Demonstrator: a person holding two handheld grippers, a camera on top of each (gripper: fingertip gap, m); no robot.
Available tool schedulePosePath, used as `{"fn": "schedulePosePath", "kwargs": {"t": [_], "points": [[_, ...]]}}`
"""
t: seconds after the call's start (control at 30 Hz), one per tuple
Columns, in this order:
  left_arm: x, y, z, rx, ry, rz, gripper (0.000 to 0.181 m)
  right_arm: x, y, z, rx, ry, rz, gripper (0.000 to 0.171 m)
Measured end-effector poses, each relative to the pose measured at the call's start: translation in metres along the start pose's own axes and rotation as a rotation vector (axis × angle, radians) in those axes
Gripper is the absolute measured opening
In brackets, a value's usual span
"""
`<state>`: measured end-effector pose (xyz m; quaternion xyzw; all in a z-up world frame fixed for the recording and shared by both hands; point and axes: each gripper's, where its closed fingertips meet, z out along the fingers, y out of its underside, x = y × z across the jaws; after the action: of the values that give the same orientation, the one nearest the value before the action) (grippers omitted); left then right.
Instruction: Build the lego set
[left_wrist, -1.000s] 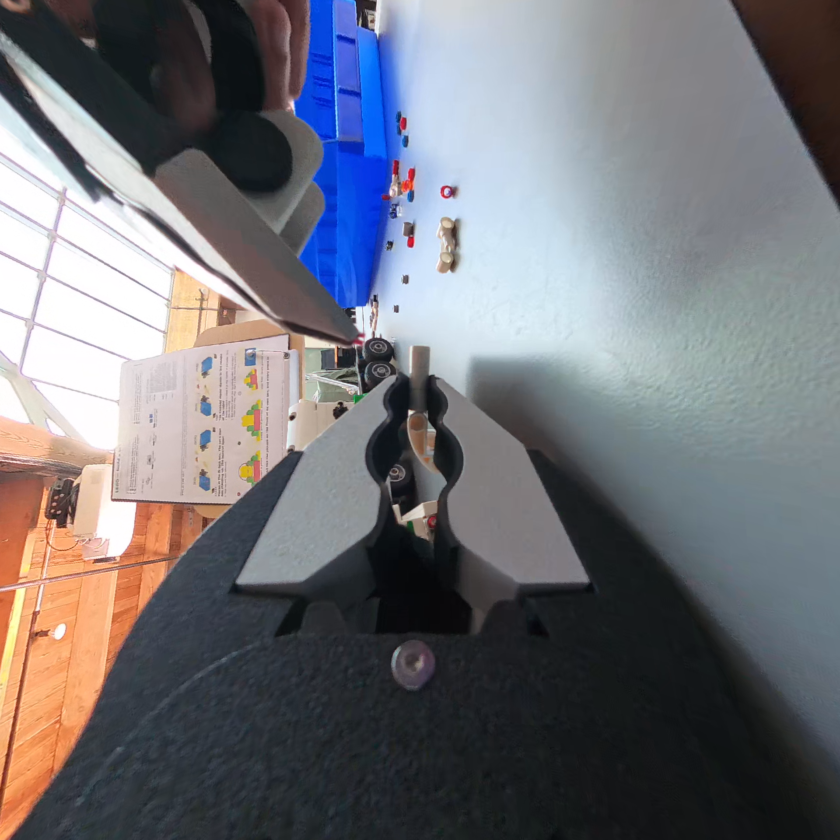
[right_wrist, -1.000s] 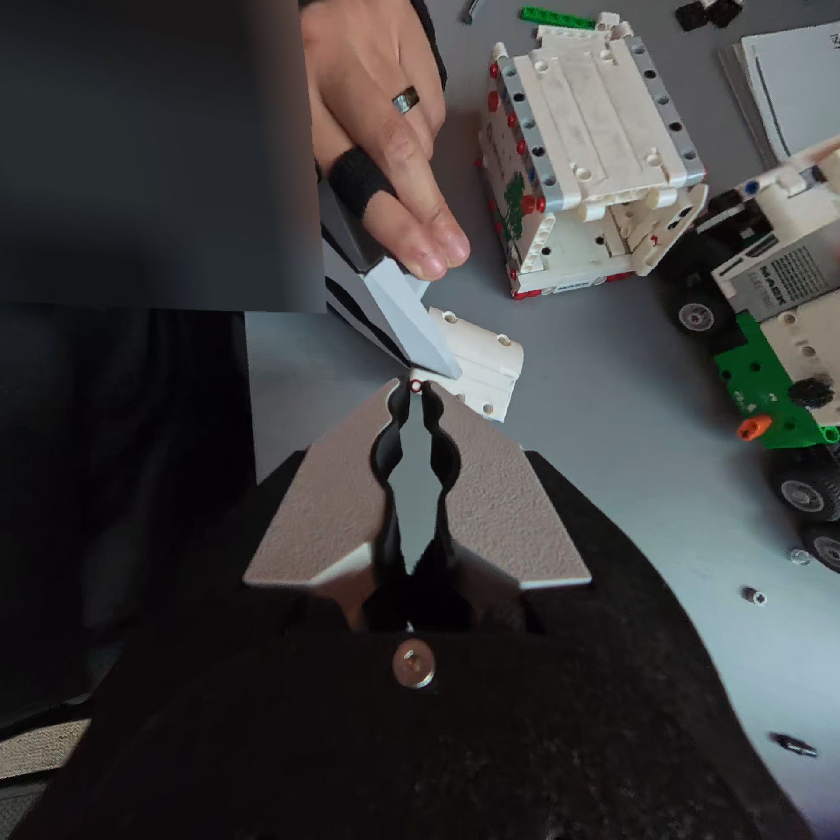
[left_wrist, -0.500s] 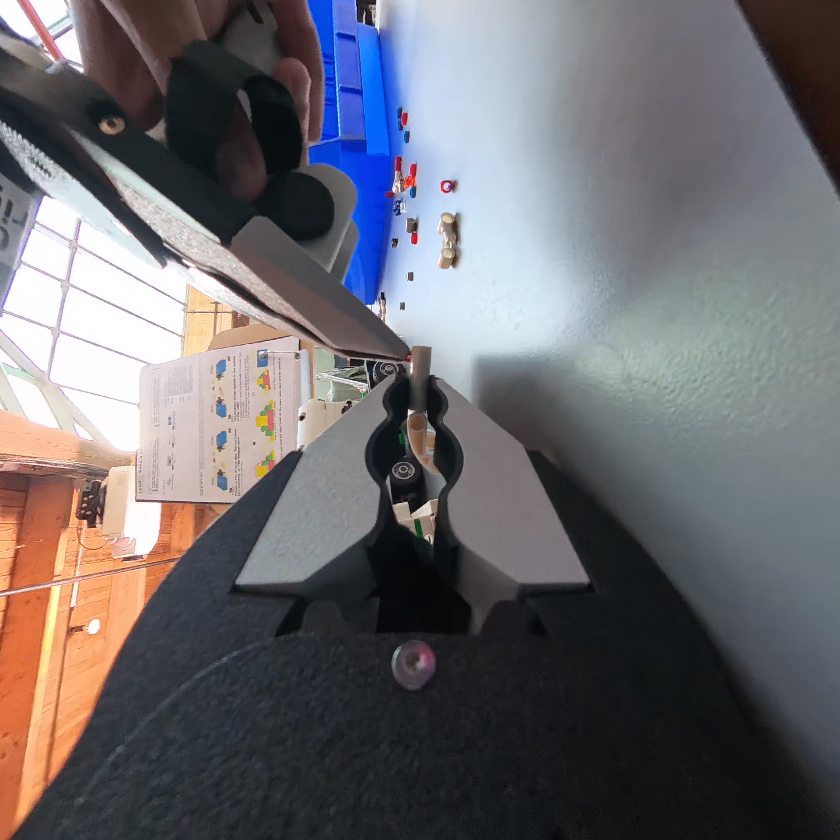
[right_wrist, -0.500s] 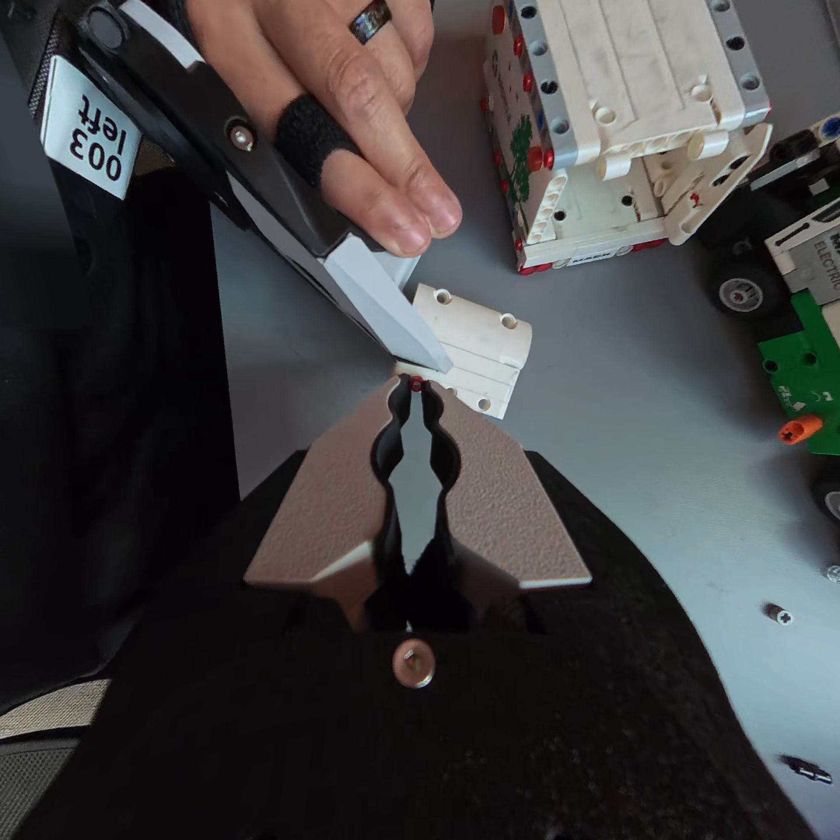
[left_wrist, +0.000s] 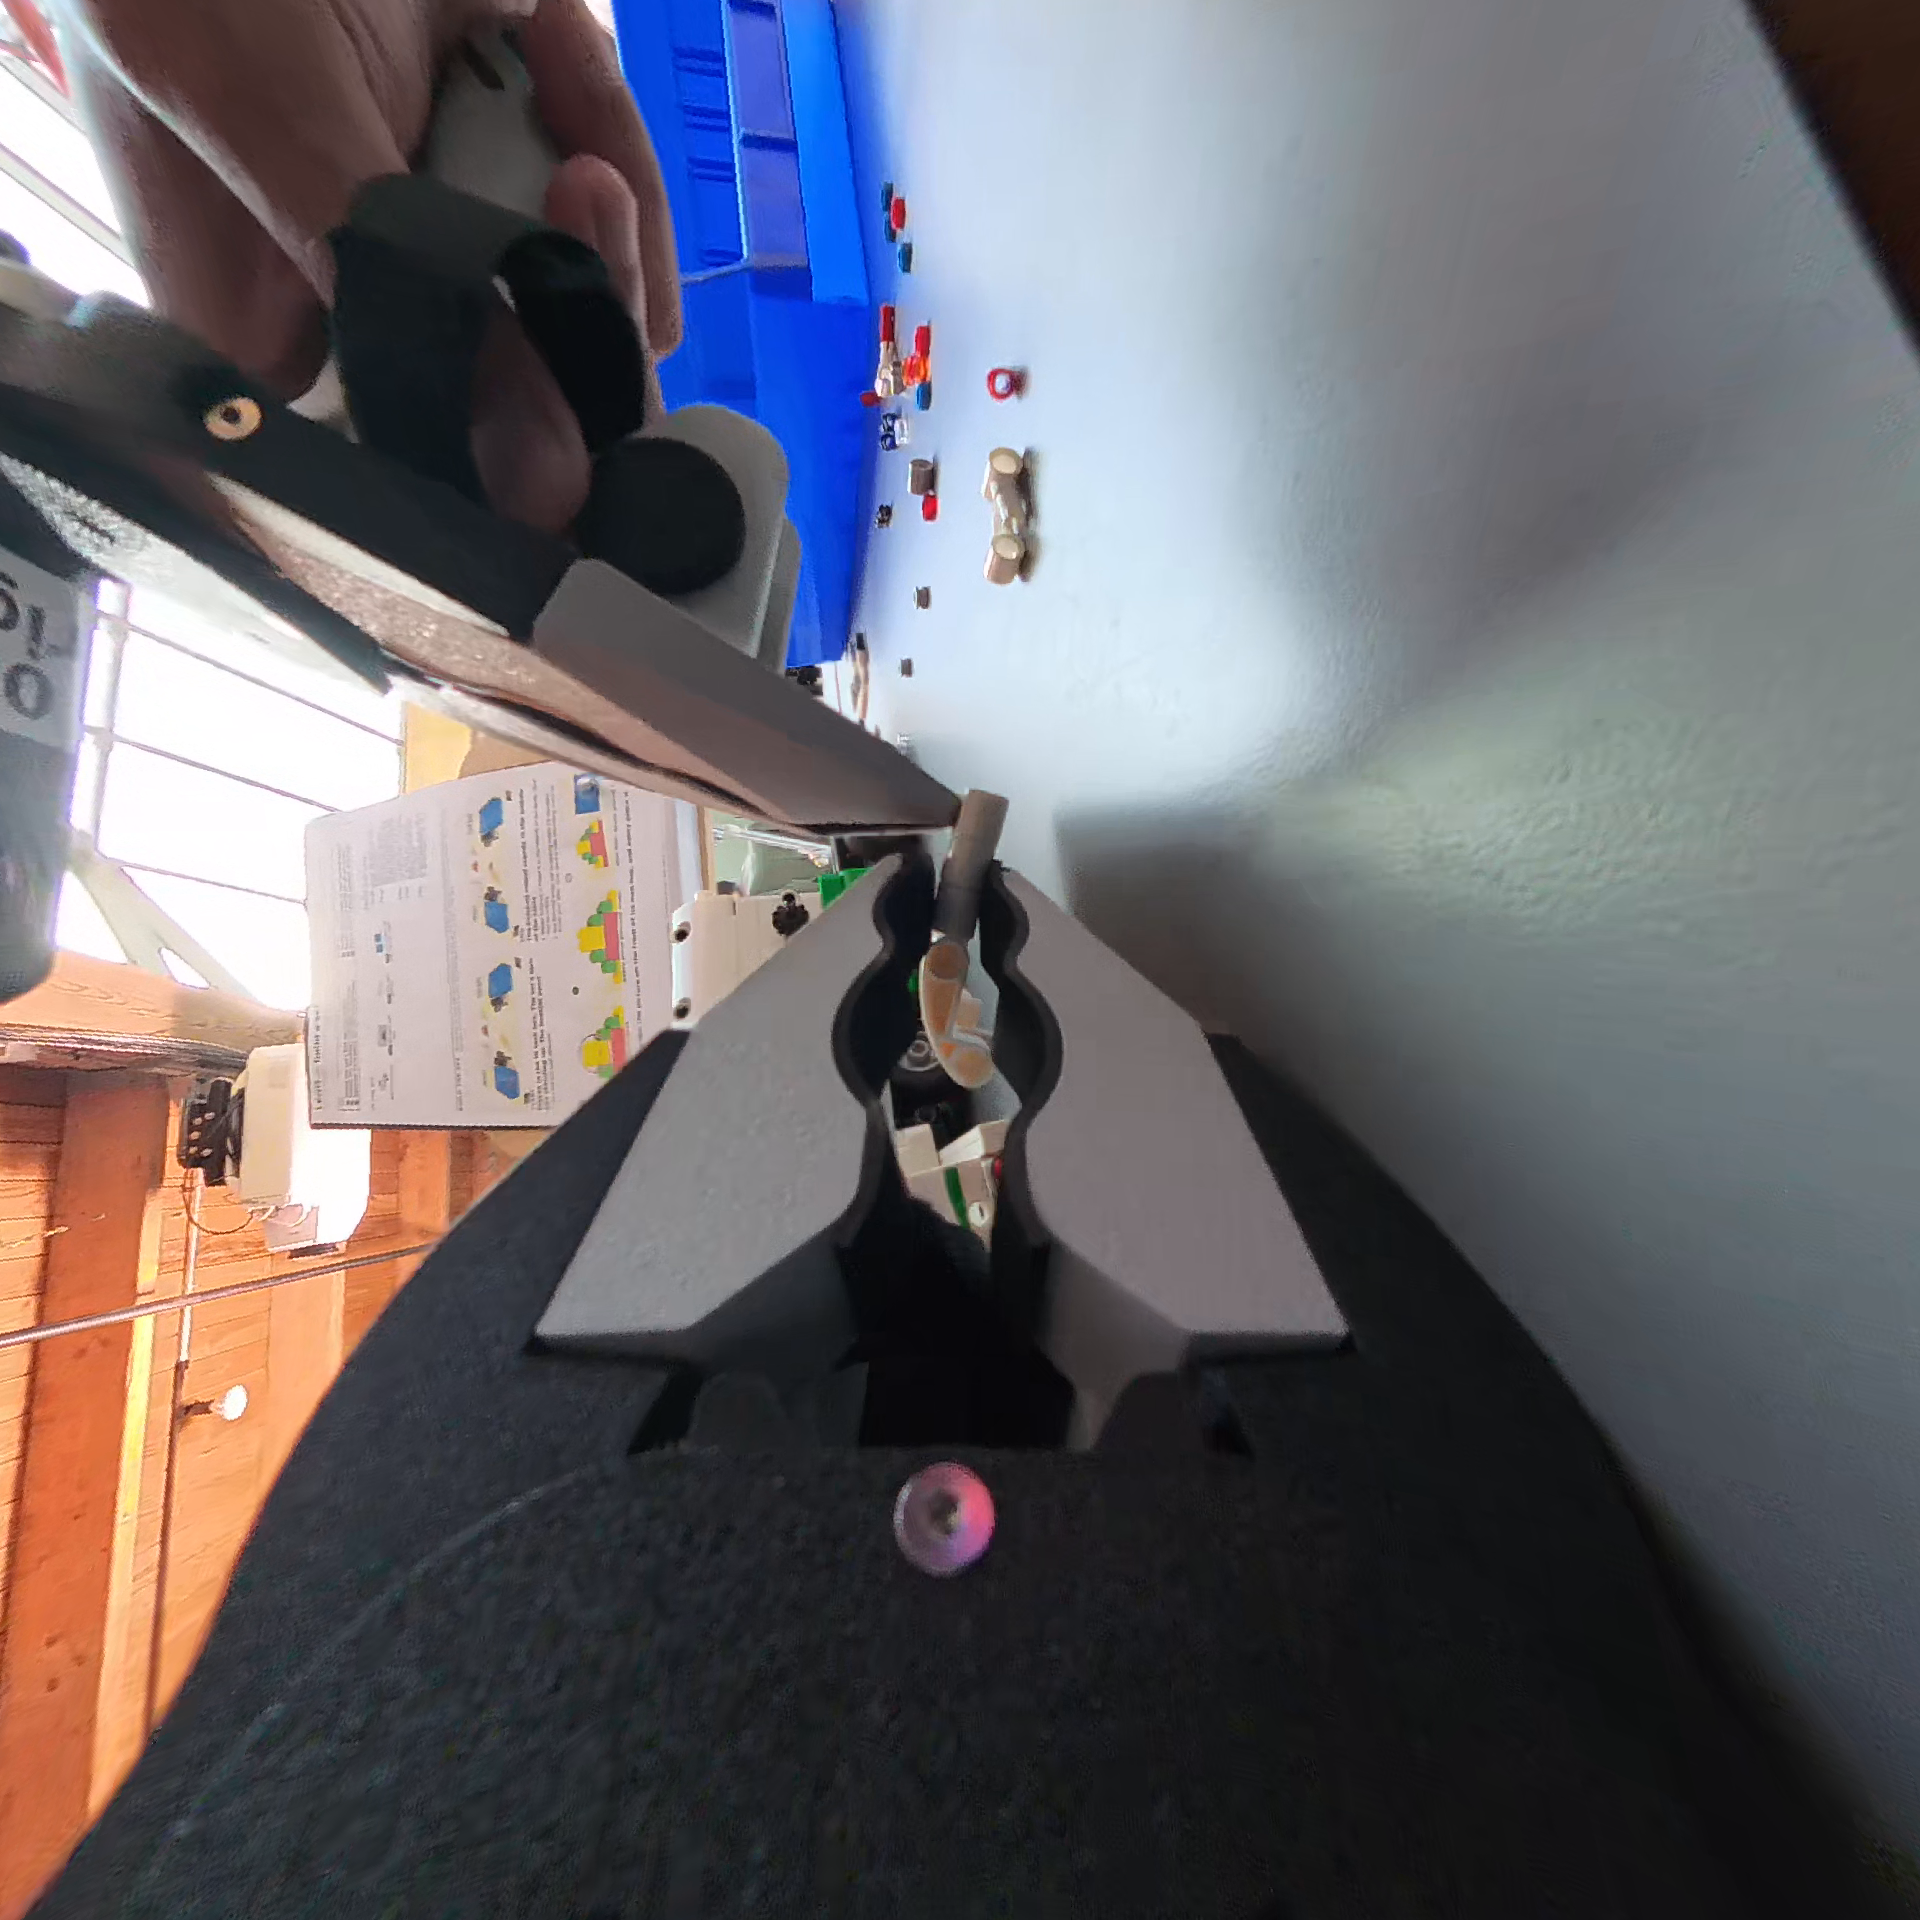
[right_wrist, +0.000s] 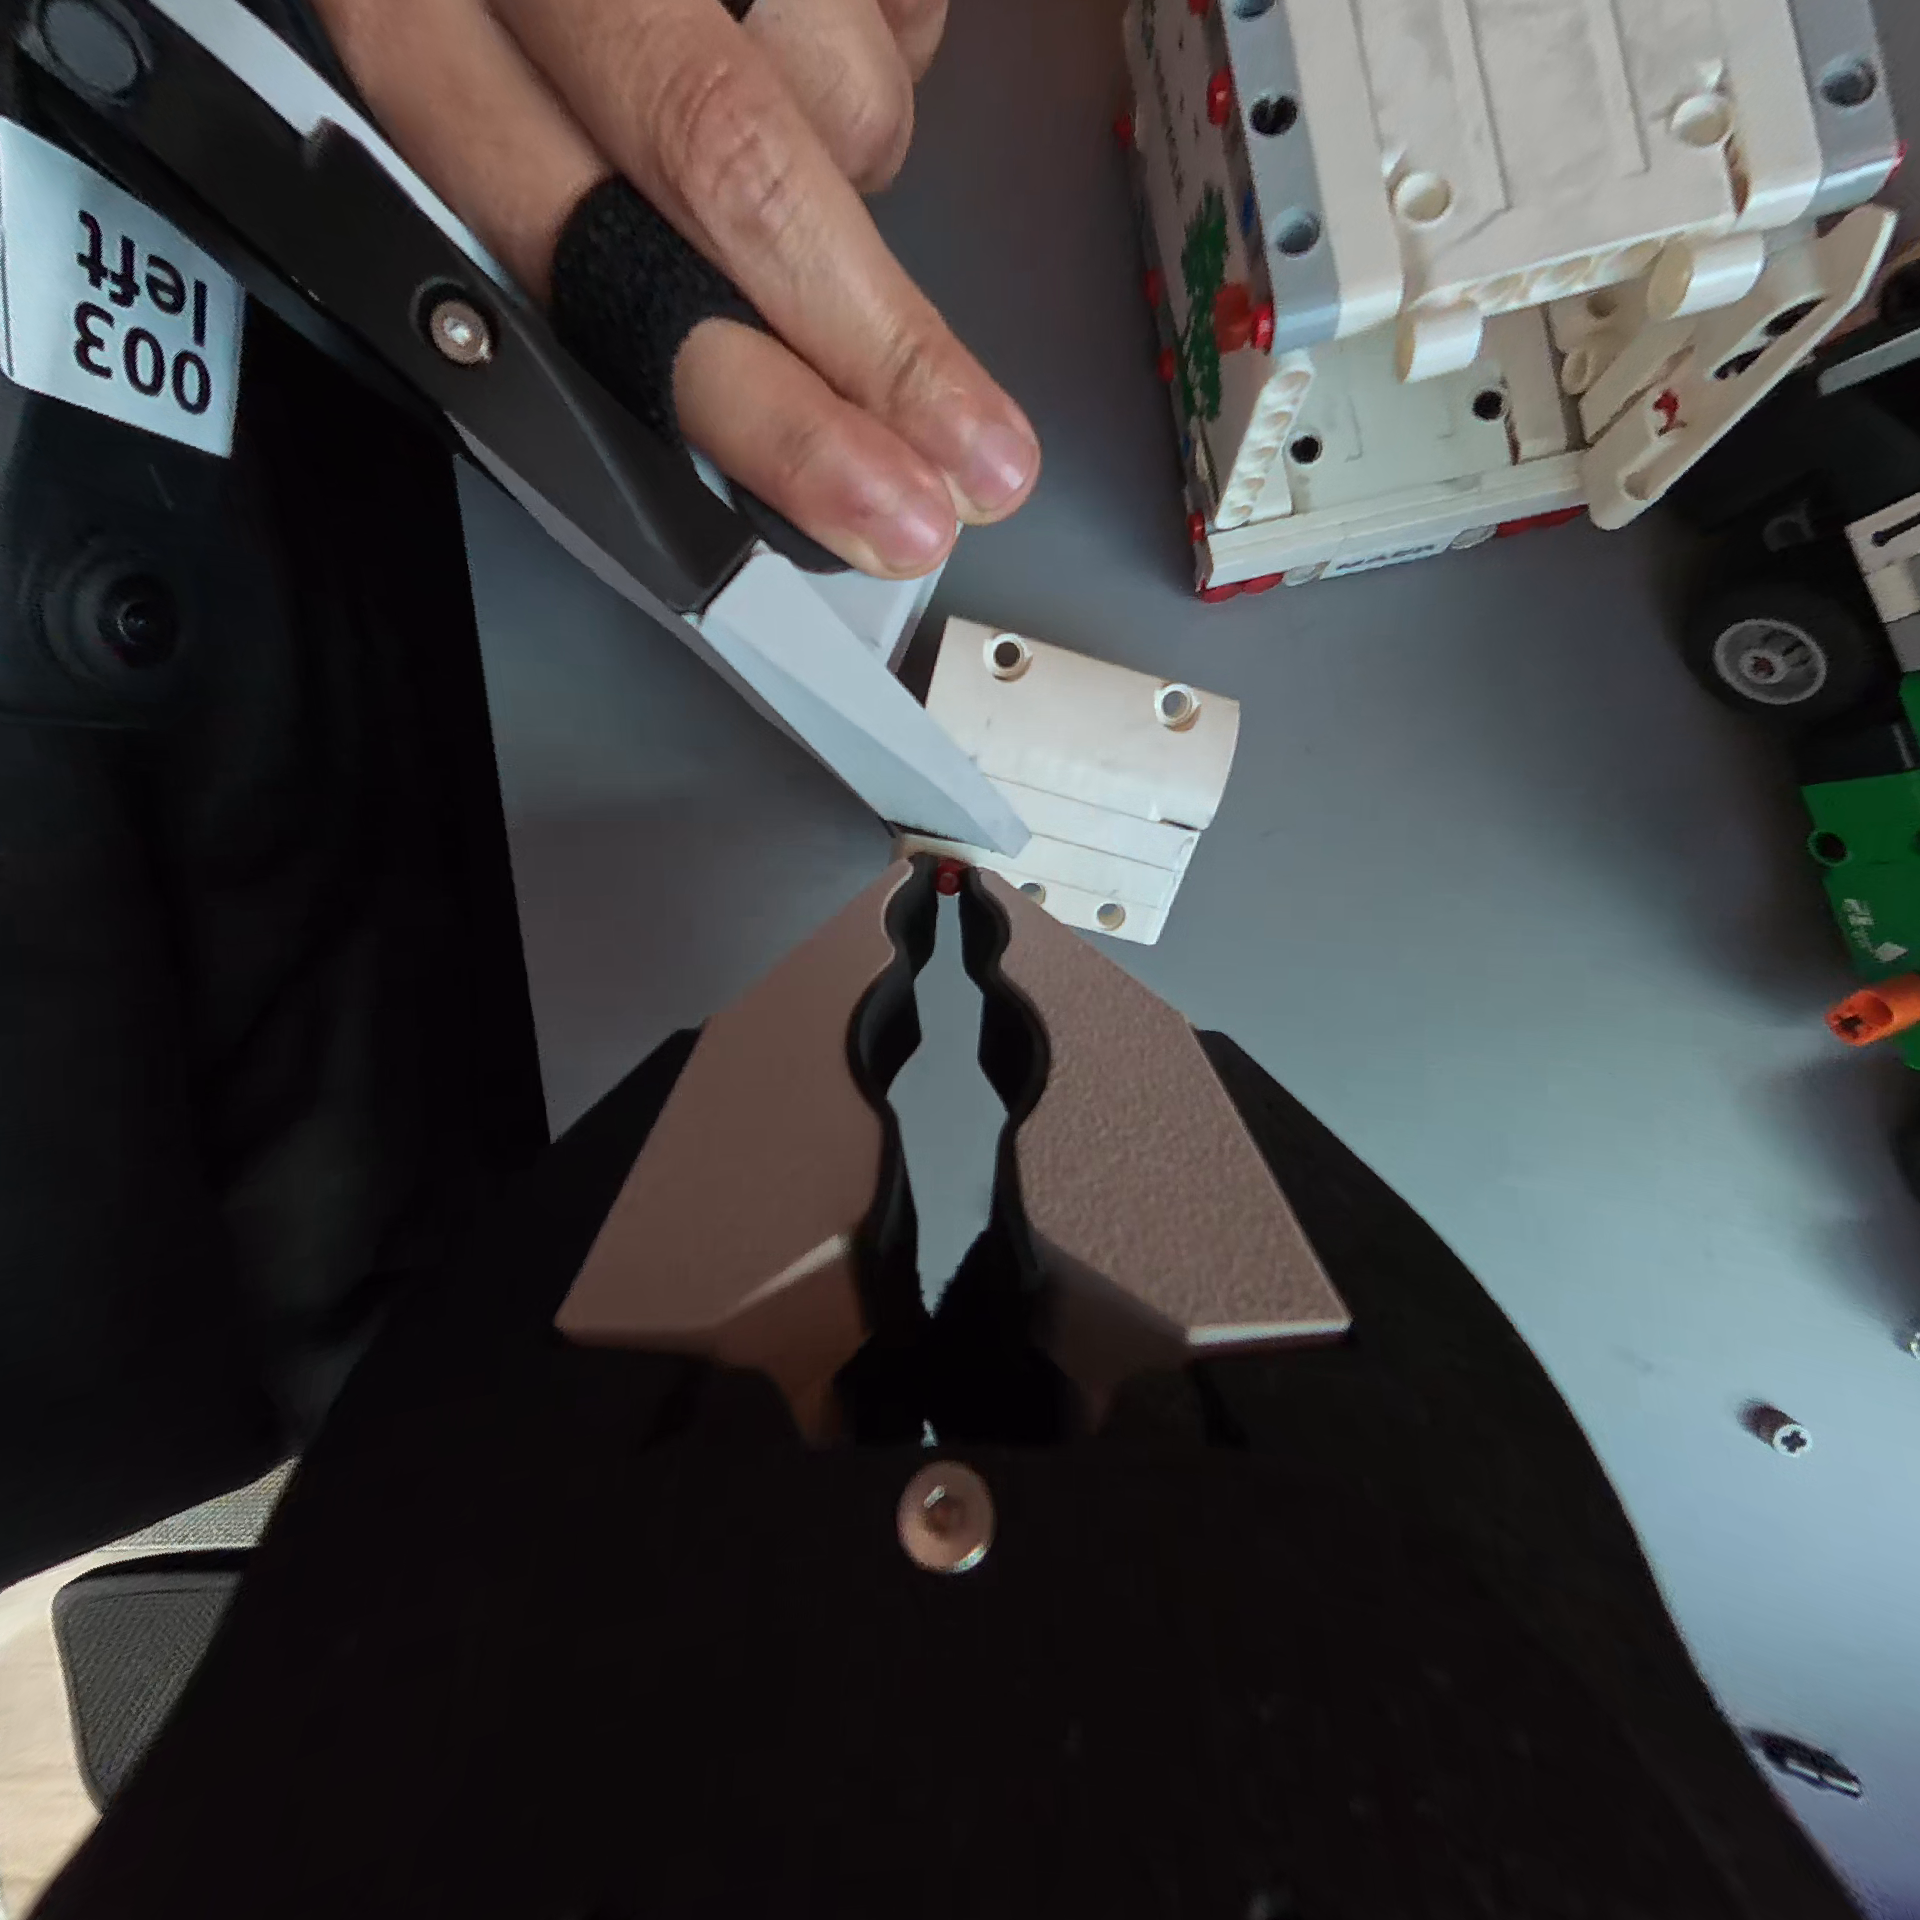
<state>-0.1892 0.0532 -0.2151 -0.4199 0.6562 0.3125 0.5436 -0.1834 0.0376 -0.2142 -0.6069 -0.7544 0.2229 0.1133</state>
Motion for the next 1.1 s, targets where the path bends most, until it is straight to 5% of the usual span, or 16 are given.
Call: {"fn": "schedulePosePath", "kwargs": {"t": [0.27,0.47,0.57,0.73,1.1], "points": [[-0.004,-0.003,-0.001,0.042,0.013,-0.108,0.006,-0.002,-0.007,-0.009,0.127,0.036,-0.043,0.006],[-0.018,0.001,-0.004,0.07,0.001,-0.206,0.006,-0.008,-0.006,-0.022,0.14,0.091,-0.106,0.036],[-0.032,0.0,-0.01,0.121,0.034,-0.347,0.005,-0.001,-0.002,-0.026,0.141,0.278,-0.199,0.046],[-0.032,-0.006,-0.013,0.185,0.129,-0.485,0.005,0.0,-0.02,-0.047,0.15,0.691,-0.492,0.035],[-0.028,-0.011,-0.013,0.194,0.146,-0.472,0.005,-0.006,-0.025,-0.032,0.034,0.716,-0.621,0.023]]}}
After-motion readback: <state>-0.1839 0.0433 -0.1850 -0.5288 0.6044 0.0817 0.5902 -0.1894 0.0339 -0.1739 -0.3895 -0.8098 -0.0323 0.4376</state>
